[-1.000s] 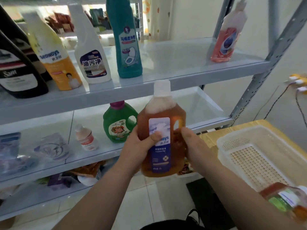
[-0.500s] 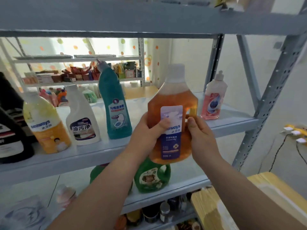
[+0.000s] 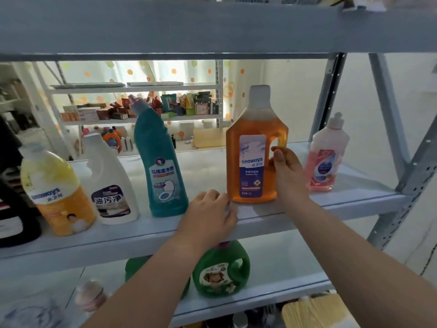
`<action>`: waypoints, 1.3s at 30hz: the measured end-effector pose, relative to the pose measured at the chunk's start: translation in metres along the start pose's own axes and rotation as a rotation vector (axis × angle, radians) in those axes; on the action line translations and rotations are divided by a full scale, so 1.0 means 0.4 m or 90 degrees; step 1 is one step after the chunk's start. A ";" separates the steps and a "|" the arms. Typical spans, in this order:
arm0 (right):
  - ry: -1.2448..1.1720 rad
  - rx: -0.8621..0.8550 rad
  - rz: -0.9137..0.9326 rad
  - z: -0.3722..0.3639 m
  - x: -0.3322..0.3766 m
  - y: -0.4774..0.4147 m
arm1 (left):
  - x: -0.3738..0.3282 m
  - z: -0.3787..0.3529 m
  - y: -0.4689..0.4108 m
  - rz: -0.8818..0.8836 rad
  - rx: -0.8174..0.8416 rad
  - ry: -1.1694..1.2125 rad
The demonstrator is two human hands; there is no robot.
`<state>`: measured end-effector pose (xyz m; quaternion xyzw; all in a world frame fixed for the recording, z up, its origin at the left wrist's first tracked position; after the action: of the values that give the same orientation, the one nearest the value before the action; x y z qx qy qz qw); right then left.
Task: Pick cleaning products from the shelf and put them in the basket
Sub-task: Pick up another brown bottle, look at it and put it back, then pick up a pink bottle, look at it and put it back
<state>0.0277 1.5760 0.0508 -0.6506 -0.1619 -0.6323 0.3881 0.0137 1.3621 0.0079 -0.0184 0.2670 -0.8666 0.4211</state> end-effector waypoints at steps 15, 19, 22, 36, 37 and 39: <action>0.116 0.058 0.074 -0.135 -0.025 -0.115 | -0.003 -0.018 0.004 0.016 0.001 -0.060; 0.113 0.087 0.068 -0.140 -0.018 -0.111 | -0.001 -0.022 0.007 0.026 0.026 -0.053; 0.137 0.136 0.049 -0.126 -0.025 -0.101 | 0.000 -0.020 0.008 0.039 0.048 -0.042; 0.558 0.254 0.363 0.186 -0.113 0.079 | -0.155 -0.058 -0.017 -0.038 0.096 0.063; 0.558 0.233 0.374 0.220 -0.119 0.069 | -0.191 -0.073 -0.037 -0.059 0.111 0.087; 0.563 0.181 0.354 0.288 -0.138 0.032 | -0.248 -0.106 -0.091 -0.069 0.137 0.131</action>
<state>0.1089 1.6648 0.0062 -0.2815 0.1114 -0.6911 0.6563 0.0407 1.4728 0.0082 0.1010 0.2131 -0.9089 0.3438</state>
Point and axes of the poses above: each hand's wrist, its own y-axis away from the middle knuckle, its own z-axis out of the back of the hand, x = y × z, the point moved 7 cm from there along -y, towards the middle knuckle, and after that the axes turned 1 degree about -x, right-handed, at the moved point
